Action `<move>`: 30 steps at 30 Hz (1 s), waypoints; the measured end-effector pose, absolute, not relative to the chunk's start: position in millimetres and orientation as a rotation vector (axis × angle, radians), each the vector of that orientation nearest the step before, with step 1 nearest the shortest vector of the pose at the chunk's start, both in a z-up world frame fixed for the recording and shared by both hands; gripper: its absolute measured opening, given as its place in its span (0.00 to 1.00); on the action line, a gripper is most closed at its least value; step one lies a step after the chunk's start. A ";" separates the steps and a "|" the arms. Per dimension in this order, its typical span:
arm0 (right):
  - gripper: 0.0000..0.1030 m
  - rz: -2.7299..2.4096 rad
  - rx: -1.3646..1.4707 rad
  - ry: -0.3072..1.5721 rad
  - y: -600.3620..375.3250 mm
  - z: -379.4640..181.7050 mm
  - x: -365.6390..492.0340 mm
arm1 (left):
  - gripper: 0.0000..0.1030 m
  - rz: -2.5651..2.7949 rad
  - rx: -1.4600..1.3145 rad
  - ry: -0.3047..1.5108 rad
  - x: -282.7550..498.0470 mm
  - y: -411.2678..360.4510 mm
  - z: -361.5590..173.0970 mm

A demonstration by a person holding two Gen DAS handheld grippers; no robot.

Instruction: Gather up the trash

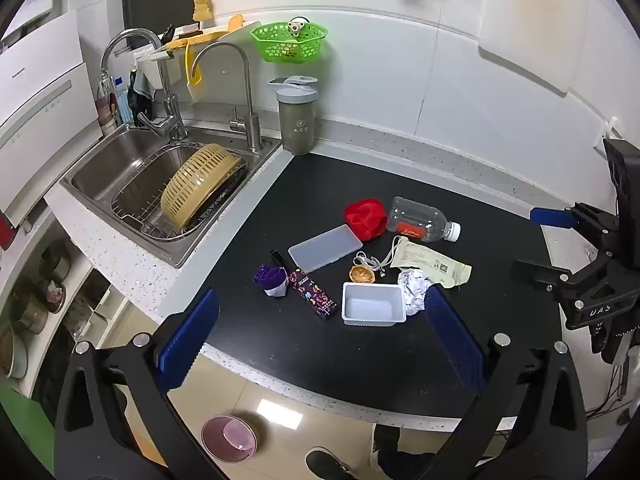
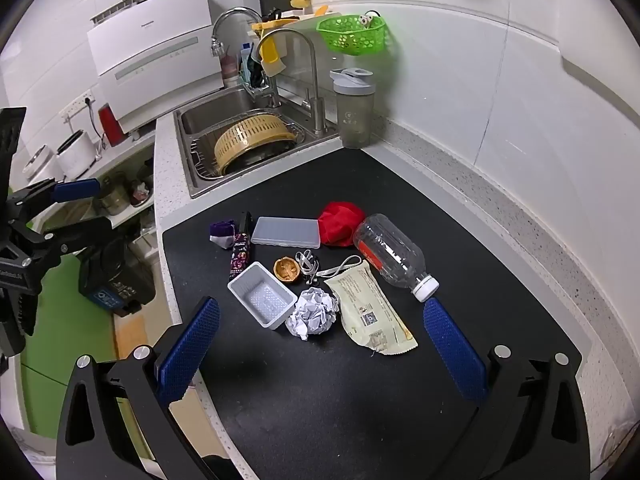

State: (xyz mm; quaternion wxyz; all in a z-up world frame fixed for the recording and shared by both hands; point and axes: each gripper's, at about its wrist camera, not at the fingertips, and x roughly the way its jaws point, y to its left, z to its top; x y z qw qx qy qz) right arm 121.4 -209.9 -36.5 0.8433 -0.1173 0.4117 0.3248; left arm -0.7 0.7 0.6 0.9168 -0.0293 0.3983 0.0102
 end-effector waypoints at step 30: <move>0.95 0.687 -0.250 0.867 -207.6 -36.1 123.5 | 0.97 0.023 -0.049 0.840 3.1 1.7 0.0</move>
